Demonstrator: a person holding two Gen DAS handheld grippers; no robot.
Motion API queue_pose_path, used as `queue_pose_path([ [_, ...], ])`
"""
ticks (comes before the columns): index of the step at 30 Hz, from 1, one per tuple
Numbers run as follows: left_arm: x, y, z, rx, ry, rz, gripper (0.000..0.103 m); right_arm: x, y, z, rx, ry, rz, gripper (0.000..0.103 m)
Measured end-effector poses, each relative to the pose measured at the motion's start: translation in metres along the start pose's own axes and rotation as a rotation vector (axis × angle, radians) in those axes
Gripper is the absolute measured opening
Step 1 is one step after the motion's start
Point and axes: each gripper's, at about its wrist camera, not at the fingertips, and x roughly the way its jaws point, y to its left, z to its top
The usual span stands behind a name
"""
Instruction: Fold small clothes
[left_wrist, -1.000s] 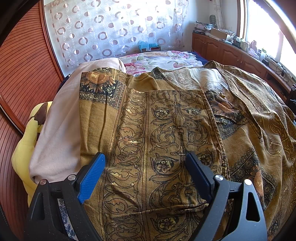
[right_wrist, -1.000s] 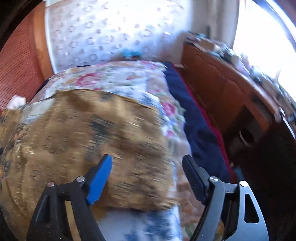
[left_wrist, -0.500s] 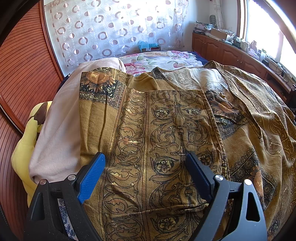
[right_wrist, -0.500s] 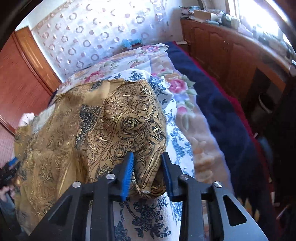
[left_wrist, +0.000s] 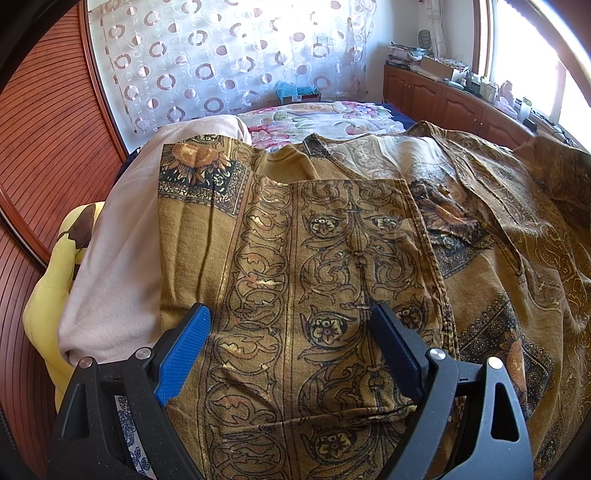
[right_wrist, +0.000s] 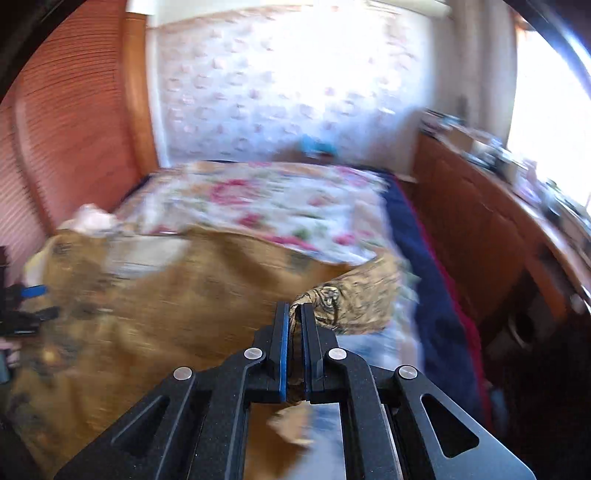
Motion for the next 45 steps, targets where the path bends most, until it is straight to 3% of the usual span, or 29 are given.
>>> queue_pose_path([
  [3, 0.000, 0.000, 0.000, 0.000, 0.000, 0.001, 0.089, 0.010, 0.040, -0.009, -0.065, 0.037, 0.132, 0.006],
  [4, 0.000, 0.000, 0.000, 0.000, 0.000, 0.001, 0.089, 0.014, 0.048, -0.014, -0.083, 0.051, 0.153, 0.016],
  [5, 0.000, 0.000, 0.000, 0.000, 0.000, 0.001, 0.089, 0.017, 0.053, -0.019, -0.094, 0.064, 0.161, 0.033],
  [7, 0.000, 0.000, 0.000, 0.000, 0.000, 0.001, 0.089, 0.020, 0.054, -0.027, -0.092, 0.077, 0.173, 0.047],
  [15, 0.000, 0.000, 0.000, 0.000, 0.000, 0.001, 0.089, 0.044, 0.002, -0.023, 0.049, 0.138, 0.111, 0.047],
  [24, 0.000, 0.000, 0.000, 0.000, 0.000, 0.001, 0.089, 0.106, 0.025, 0.005, 0.083, 0.242, 0.147, 0.044],
  [27, 0.000, 0.000, 0.000, 0.000, 0.000, 0.001, 0.089, 0.115, 0.031, 0.014, 0.064, 0.252, 0.151, 0.033],
  [29, 0.000, 0.000, 0.000, 0.000, 0.000, 0.002, 0.089, 0.121, 0.038, 0.022, 0.045, 0.248, 0.175, 0.024],
  [35, 0.000, 0.000, 0.000, 0.000, 0.000, 0.002, 0.089, 0.115, 0.066, 0.039, -0.020, 0.213, 0.356, 0.024],
  [37, 0.000, -0.001, 0.000, 0.000, 0.001, 0.003, 0.089, 0.112, 0.068, 0.043, -0.038, 0.201, 0.321, 0.024],
  [39, 0.000, -0.002, 0.000, 0.001, 0.001, 0.004, 0.089, 0.109, 0.063, 0.044, -0.044, 0.184, 0.296, 0.038],
  [41, 0.000, -0.001, 0.000, -0.001, 0.000, 0.002, 0.089, 0.103, 0.058, 0.041, -0.070, 0.152, 0.226, 0.066],
  [45, -0.005, 0.001, 0.002, -0.019, -0.011, -0.004, 0.089, 0.112, 0.038, 0.031, -0.067, 0.163, 0.054, 0.069],
])
